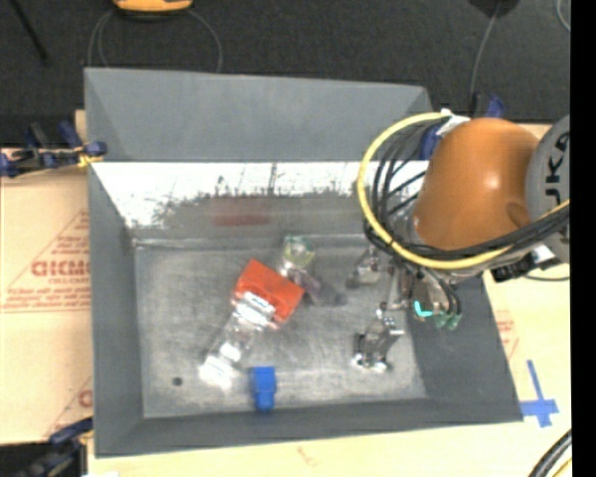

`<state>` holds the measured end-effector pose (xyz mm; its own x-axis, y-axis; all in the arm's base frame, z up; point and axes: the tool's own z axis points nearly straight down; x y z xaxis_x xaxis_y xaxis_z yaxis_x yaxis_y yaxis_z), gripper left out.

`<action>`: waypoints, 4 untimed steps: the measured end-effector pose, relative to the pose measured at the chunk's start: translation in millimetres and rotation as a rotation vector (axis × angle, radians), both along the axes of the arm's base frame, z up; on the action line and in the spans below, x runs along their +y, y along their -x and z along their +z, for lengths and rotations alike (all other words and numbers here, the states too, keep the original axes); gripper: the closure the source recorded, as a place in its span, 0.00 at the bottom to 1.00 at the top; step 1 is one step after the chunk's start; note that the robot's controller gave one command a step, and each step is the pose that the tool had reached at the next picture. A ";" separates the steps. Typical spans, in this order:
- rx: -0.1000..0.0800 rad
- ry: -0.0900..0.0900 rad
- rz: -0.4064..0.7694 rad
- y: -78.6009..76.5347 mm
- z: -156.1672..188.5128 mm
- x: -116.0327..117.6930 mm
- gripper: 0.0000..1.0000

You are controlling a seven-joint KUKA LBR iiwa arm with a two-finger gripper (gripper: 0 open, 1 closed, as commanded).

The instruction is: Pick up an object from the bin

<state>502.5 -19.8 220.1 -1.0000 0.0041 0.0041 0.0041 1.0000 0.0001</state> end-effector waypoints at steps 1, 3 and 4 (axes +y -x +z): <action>-0.016 -0.002 -0.102 -87.0 -148.7 8.7 0.00; -0.009 -0.002 -0.199 -99.7 -119.2 -14.4 0.00; -0.018 -0.006 -0.417 -87.3 -145.6 -27.5 0.00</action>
Offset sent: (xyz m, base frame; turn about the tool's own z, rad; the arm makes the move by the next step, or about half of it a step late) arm 0.0828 0.0091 -0.1501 0.1030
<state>589.9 -47.3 74.5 -0.9127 0.4084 -0.0123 0.4083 0.9128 0.0096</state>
